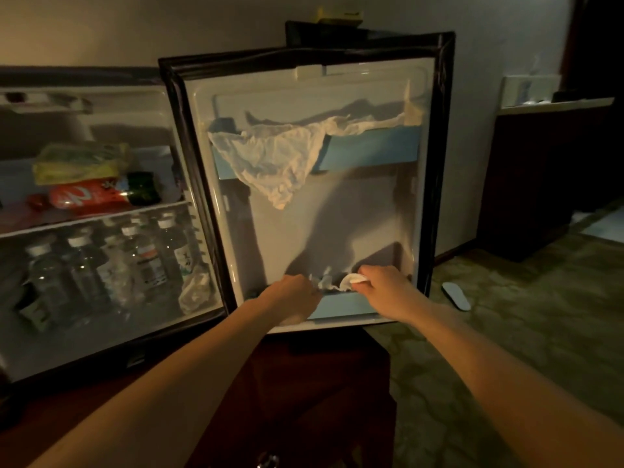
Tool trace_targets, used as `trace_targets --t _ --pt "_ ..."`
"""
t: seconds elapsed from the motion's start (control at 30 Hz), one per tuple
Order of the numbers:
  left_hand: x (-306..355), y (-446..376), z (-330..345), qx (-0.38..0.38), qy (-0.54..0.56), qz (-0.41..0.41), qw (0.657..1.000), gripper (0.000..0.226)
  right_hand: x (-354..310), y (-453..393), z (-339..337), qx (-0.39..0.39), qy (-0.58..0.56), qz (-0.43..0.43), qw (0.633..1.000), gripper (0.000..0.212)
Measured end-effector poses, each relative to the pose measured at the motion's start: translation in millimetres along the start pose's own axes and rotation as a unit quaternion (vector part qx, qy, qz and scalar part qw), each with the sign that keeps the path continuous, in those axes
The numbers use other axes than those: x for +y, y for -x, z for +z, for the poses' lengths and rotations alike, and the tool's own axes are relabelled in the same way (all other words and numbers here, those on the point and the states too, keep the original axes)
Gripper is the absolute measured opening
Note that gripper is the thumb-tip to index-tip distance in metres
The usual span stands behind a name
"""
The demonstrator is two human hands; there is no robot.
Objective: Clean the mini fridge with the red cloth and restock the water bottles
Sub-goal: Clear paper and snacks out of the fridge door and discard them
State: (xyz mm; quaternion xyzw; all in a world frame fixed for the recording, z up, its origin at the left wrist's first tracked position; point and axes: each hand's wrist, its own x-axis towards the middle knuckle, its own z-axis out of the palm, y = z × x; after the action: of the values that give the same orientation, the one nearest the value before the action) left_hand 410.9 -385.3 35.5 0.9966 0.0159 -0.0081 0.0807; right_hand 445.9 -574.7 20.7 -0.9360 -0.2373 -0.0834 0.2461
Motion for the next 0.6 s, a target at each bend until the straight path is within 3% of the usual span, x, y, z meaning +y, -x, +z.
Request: trace_targets --t 0.2,0.37,0.47,0.6 --pt "0.9 -0.6 5.0 0.034 0.104 0.009 0.994 0.028 0.7 8.5 0.8 0.022 -0.065 -0.01 0.998 0.017" --pt "-5.4 6.6 8.0 0.186 0.229 0.086 0.952 0.011 -2.0 19.8 -7.4 0.113 -0.13 0.001 0.985 0.016" --pt "2.2 18.8 8.7 0.225 0.271 0.096 0.931 0.019 -7.4 34.7 -9.3 0.125 -0.15 -0.02 0.981 0.016" --pt "24.0 42.9 19.6 0.181 0.236 0.118 0.947 0.041 -6.0 62.7 -11.3 0.077 -0.179 -0.02 0.981 0.015"
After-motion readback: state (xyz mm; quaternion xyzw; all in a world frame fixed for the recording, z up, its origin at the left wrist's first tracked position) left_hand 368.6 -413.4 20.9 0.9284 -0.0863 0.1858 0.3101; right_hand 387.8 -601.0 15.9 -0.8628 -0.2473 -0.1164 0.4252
